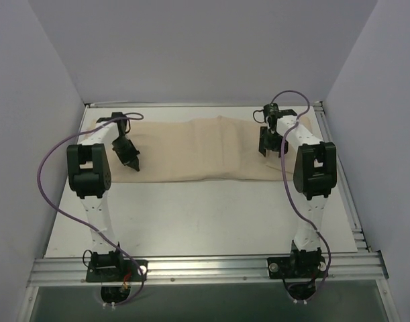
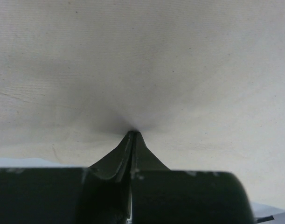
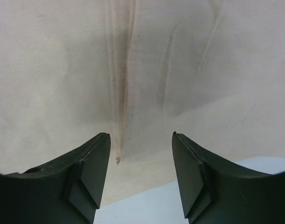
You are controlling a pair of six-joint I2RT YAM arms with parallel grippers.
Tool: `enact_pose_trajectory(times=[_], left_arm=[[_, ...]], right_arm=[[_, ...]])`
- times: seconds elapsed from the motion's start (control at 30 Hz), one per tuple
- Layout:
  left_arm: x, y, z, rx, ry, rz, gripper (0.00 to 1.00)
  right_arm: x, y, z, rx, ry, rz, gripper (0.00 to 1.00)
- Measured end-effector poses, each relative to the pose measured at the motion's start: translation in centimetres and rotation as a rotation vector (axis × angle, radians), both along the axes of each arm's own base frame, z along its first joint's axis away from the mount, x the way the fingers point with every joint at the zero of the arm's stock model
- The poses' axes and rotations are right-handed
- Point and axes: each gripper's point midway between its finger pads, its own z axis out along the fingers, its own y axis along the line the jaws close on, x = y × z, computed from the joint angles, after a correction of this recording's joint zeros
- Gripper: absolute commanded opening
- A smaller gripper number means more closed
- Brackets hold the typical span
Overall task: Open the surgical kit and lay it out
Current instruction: Open the surgical kit at the center of the board.
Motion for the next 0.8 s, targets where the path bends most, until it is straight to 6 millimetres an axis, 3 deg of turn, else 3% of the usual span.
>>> enact_pose_trajectory(times=[0.2,0.3,0.4,0.5,0.7,0.8], left_arm=[[-0.6,3.2,0.0,-0.022,0.013,0.083,0.02],[-0.7,4.0,0.0,-0.021,0.014,0.099,0.02],[-0.7,4.0,0.0,-0.016,0.012,0.096,0.02],[-0.7,4.0,0.0,-0.015,0.008,0.094,0.02],[-0.7,4.0,0.1,-0.015,0.002,0.089,0.02],[-0.8,4.0,0.1,-0.015,-0.007,0.087,0.02]], right_arm=[[-0.2,0.0,-1.4,-0.003,0.034,0.0,0.43],[-0.3,0.1,-2.0,0.002,0.047,0.003,0.24],[-0.2,0.2,-1.9,0.005,0.046,-0.001,0.19],[0.1,0.2,-1.6,0.007,0.034,-0.001,0.01],[0.3,-0.5,-1.2,0.002,0.029,-0.035,0.0],[0.2,-3.4,-0.7,-0.026,0.026,-0.114,0.0]])
